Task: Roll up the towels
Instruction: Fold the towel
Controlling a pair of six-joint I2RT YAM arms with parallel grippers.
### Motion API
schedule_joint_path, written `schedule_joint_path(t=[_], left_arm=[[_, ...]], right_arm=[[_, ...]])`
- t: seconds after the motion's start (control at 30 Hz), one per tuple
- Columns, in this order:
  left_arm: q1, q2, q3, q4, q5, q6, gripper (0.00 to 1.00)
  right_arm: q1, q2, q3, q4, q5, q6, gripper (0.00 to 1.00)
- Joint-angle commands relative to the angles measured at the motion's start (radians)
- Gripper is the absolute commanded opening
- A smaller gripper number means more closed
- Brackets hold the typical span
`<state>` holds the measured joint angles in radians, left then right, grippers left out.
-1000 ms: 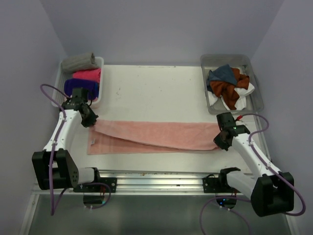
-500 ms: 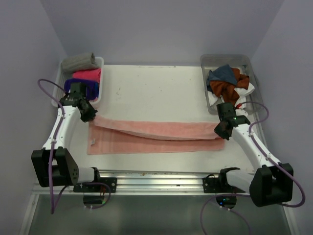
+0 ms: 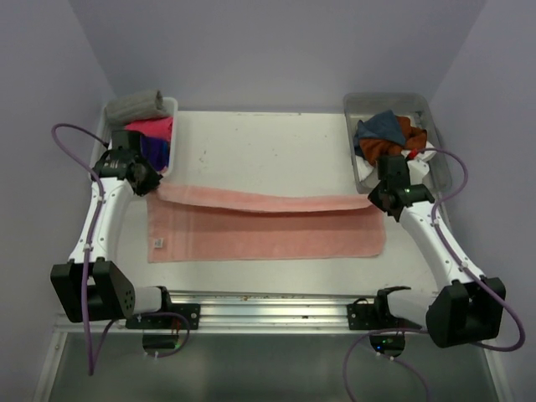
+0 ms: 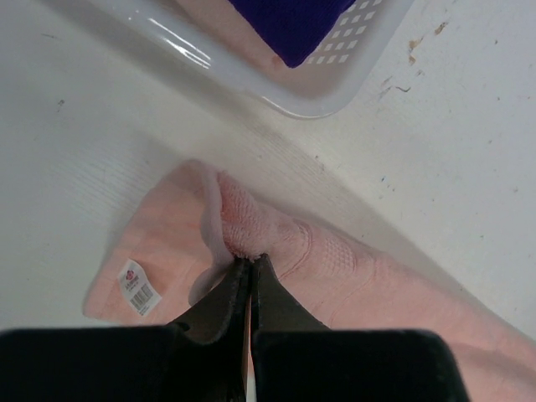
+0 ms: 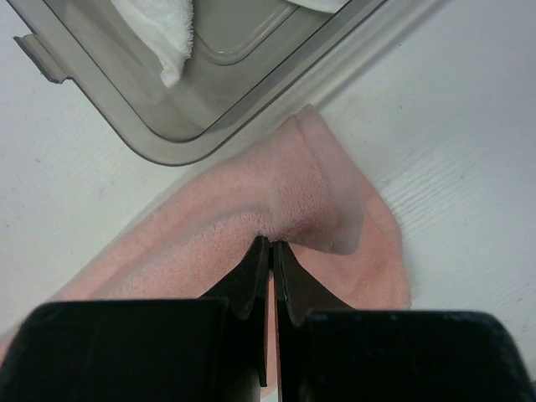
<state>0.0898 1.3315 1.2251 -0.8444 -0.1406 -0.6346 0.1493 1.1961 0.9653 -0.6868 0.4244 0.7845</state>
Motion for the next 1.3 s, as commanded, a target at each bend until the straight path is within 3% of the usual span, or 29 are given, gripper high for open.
schedule_joint_path(t=[0.0,0.3,0.57,0.87,1.27], left_arm=[[0.014,-0.022,-0.061,0.039,0.012,0.01,0.0],[0.014,0.084,0.06,0.062,0.071,0.041,0.0],[0.025,-0.007,-0.125,-0.053,0.049,0.078,0.0],[0.025,-0.045,-0.312,-0.076,0.03,0.073,0.0],[0.067,-0.071,-0.193,-0.15,-0.007,0.108,0.0]], right_arm=[[-0.007,-0.033,-0.016,0.053,0.042,-0.022,0.0],[-0.008,0.115,0.159,0.086,0.033,-0.068,0.0],[-0.016,-0.018,-0.052,-0.011,0.001,-0.013,0.0],[-0.024,-0.096,-0.234,-0.148,-0.05,0.047,0.0],[-0.044,-0.156,-0.178,-0.198,-0.021,0.035,0.0]])
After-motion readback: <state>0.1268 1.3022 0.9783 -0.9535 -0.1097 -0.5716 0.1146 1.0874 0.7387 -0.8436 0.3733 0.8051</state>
